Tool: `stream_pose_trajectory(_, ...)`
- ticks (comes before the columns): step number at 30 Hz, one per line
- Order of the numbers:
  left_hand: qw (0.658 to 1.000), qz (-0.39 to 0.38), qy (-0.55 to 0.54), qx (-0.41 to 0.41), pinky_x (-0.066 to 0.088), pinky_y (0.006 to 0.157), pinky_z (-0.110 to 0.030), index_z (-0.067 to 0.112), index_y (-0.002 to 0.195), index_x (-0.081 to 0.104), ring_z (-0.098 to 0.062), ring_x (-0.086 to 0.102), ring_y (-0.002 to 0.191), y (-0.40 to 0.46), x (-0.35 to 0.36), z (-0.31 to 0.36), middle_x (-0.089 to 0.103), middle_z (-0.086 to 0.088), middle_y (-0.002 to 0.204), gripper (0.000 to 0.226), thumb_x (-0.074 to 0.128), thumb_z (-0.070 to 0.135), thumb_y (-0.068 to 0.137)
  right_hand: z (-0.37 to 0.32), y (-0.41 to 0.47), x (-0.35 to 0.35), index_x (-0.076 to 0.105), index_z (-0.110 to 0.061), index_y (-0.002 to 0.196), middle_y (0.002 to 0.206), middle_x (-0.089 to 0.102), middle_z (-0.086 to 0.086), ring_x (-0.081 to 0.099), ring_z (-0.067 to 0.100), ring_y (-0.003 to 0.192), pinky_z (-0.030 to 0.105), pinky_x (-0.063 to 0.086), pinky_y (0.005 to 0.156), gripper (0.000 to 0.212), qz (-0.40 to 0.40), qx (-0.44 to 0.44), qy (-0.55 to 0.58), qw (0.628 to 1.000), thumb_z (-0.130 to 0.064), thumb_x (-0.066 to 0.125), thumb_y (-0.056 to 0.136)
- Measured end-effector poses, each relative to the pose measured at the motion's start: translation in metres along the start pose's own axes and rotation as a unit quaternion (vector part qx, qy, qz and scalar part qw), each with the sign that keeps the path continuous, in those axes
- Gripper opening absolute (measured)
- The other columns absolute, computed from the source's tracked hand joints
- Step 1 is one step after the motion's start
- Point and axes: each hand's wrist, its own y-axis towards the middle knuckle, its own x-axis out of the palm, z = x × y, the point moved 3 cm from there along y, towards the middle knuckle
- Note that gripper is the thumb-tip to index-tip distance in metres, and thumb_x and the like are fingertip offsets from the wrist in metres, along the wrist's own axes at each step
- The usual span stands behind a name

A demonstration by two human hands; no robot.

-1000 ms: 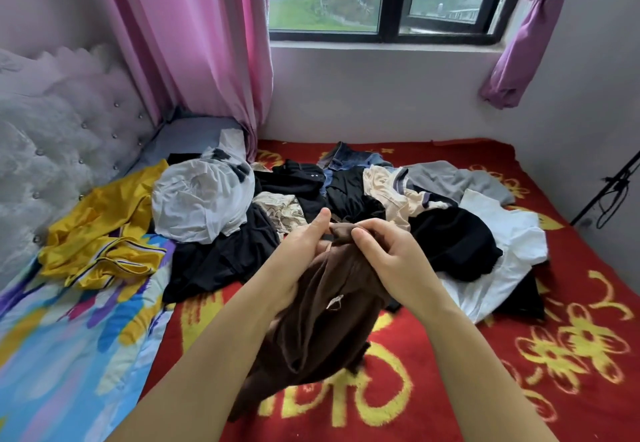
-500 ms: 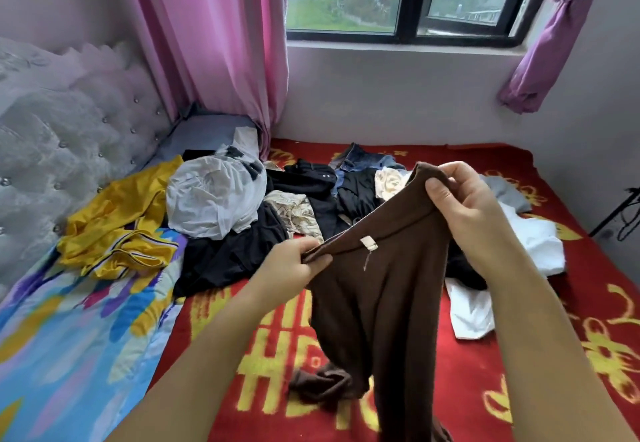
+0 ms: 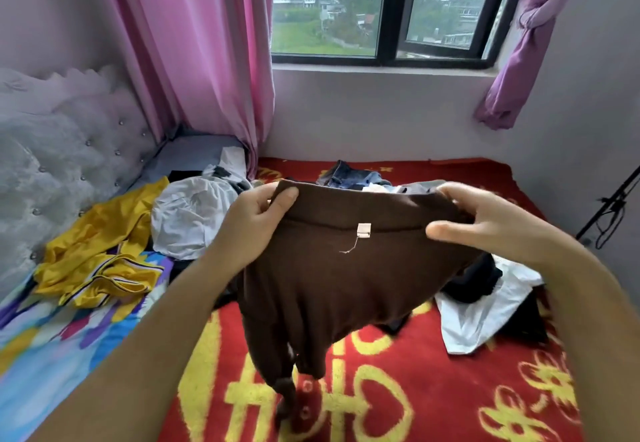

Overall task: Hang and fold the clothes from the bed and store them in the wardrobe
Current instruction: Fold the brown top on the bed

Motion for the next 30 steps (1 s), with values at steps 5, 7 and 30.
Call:
stream_pose_trajectory(5, 0.95, -0.287, 0.025, -0.121, 0.053, 0.068, -0.015, 0.04, 0.09, 0.074, -0.002, 0.07, 0.082, 0.012, -0.014, -0.008, 0.074, 0.011, 0.087, 0.01, 0.069, 0.031, 0.088, 0.018, 0.027, -0.006, 0.069, -0.029, 0.079, 0.073, 0.067, -0.01, 0.064, 0.01, 0.073, 0.029, 0.049, 0.063, 0.011, 0.06, 0.079, -0.109, 0.989, -0.037, 0.07, 0.086)
stream_pose_trajectory(7, 0.955, -0.238, 0.087, -0.151, 0.055, 0.079, -0.027, 0.03, 0.095, 0.073, -0.01, 0.069, 0.091, 0.02, -0.007, -0.015, 0.074, 0.007, 0.092, 0.011, 0.064, 0.025, 0.093, 0.018, 0.04, 0.005, 0.069, -0.02, 0.091, 0.084, 0.067, 0.0, 0.063, 0.022, 0.086, 0.032, 0.043, 0.067, 0.016, 0.145, 0.109, -0.17, 0.969, -0.036, 0.066, 0.089)
stream_pose_trajectory(30, 0.98, 0.022, -0.184, -0.071, 0.057, 0.066, -0.021, 0.022, 0.07, 0.075, -0.008, 0.069, 0.074, -0.003, 0.041, 0.034, 0.075, 0.001, 0.078, 0.049, 0.035, 0.019, 0.099, -0.038, 0.043, 0.096, 0.067, -0.021, 0.102, 0.086, 0.068, -0.001, 0.065, 0.014, 0.082, 0.028, 0.051, 0.073, 0.022, 0.103, -0.013, 0.238, 0.966, -0.011, 0.055, 0.085)
